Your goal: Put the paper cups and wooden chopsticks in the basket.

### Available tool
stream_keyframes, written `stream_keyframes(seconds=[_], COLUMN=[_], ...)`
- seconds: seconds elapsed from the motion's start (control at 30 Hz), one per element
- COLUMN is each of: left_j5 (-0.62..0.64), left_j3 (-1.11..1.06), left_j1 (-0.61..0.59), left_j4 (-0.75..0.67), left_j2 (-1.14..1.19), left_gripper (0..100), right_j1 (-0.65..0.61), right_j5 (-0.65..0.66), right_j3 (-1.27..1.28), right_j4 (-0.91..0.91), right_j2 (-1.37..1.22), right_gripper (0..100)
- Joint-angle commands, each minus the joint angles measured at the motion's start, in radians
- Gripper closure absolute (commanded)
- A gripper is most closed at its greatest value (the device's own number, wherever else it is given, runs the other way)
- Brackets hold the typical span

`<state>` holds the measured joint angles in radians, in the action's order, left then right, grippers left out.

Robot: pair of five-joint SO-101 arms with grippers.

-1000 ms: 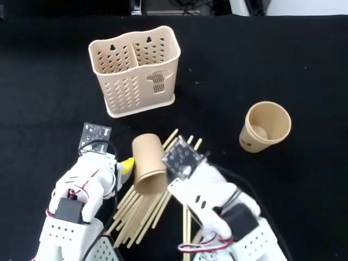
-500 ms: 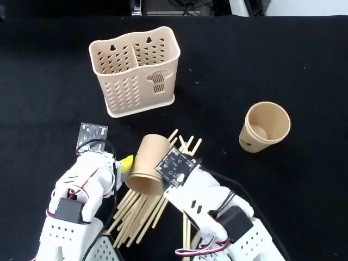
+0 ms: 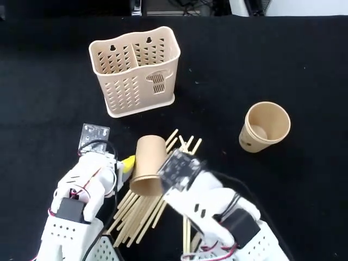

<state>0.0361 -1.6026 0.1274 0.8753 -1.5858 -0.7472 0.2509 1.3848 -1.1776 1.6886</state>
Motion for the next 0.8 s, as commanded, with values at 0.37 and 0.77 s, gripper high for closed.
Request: stream_keyframes(seconds=[0.37, 0.77], left_j5=[0.071, 0.104], left_j3=[0.013, -0.005], left_j1=[0.002, 0.002], left_j4=[-0.046, -0.048], left_j2=[0.005, 0.005], left_gripper=[74, 74], right_j1=[-0.086, -0.256], right_j5=[-0.028, -0.034], right_j3=[-0.025, -0.021], right_j4=[0.015, 0.017], right_j2=[0.012, 0.01], right_gripper=[71.3, 71.2])
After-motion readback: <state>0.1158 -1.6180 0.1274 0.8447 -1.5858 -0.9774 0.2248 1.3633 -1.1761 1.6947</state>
